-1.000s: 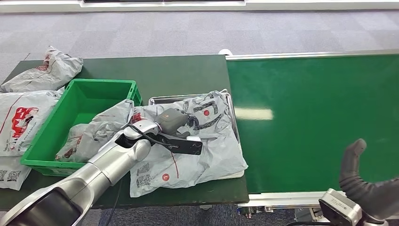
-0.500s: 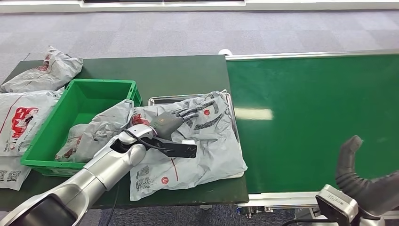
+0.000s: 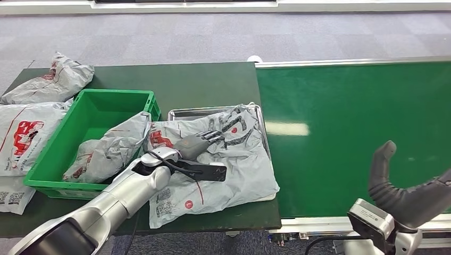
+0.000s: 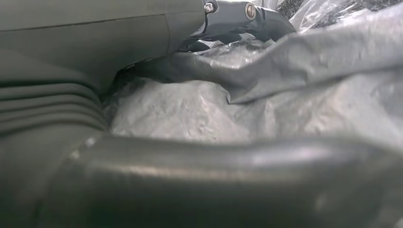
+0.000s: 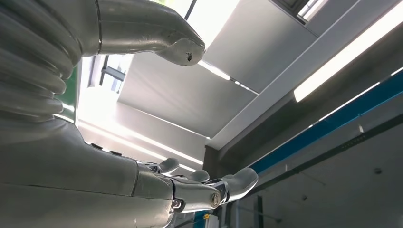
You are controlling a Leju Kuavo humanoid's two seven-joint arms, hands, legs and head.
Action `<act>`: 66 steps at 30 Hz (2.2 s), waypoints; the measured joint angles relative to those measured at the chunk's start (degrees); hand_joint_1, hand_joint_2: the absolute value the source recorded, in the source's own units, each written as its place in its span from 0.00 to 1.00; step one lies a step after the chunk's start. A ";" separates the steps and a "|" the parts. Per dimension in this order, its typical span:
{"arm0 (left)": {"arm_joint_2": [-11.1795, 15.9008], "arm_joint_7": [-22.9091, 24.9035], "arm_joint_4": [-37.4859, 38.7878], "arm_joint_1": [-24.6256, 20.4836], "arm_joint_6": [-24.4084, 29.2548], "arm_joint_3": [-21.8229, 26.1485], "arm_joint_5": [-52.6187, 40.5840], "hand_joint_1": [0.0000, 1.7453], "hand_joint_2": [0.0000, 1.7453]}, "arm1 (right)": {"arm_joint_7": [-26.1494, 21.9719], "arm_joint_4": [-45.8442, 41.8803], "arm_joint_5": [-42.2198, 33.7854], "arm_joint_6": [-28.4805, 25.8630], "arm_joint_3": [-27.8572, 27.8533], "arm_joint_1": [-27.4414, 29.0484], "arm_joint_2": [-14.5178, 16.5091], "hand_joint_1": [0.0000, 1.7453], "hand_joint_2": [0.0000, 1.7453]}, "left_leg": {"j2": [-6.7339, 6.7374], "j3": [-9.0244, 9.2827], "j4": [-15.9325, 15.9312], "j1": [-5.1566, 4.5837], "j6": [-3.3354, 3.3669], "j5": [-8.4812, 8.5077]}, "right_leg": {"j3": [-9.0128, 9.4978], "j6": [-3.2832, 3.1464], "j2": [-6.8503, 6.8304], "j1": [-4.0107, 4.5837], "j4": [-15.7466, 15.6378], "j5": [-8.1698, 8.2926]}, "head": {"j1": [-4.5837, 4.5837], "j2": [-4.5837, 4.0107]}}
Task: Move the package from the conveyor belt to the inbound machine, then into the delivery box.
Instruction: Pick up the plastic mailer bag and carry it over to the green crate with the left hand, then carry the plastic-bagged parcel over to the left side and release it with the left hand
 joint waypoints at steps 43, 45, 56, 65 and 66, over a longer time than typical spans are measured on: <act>10.50 4.75 -34.90 2.41 23.51 13.72 -23.29 1.00 1.00 | -6.73 -4.93 -3.20 -0.04 -1.73 10.30 1.50 0.00 1.00 | -0.18 -0.15 -0.02 -0.03 0.06 0.10 | -0.14 0.01 -0.18 -0.02 0.02 0.00 | 0.00 0.00; 13.13 6.68 -40.29 1.97 25.71 16.68 -29.80 1.00 1.00 | -7.74 -5.32 -3.49 -0.04 -2.53 11.47 2.21 0.00 1.00 | -0.15 -0.15 -0.02 0.00 0.05 0.10 | -0.14 0.00 -0.17 0.01 0.02 -0.01 | -0.01 0.00; 20.14 8.72 -47.66 5.77 30.30 32.89 -39.13 1.00 1.00 | -6.47 -8.23 -0.97 -0.04 -4.45 14.77 5.39 0.00 1.00 | 0.00 -0.06 -0.05 0.01 0.03 0.12 | -0.11 -0.02 -0.07 0.02 0.02 -0.01 | -0.01 0.00; 19.77 7.71 -45.48 14.64 29.35 39.91 -37.56 1.00 1.00 | -6.43 -9.81 -1.96 -0.04 -4.60 16.34 5.73 0.00 1.00 | 0.07 -0.09 -0.05 -0.01 0.02 0.09 | -0.15 -0.01 0.01 0.00 0.01 -0.01 | -0.01 0.00; 19.70 7.60 -45.26 15.47 29.30 40.44 -37.41 1.00 1.00 | -6.34 -9.82 -2.01 -0.04 -4.61 16.38 5.73 0.00 1.00 | 0.07 -0.09 -0.05 -0.01 0.02 0.09 | -0.16 -0.02 0.02 0.01 0.01 -0.01 | 0.00 0.00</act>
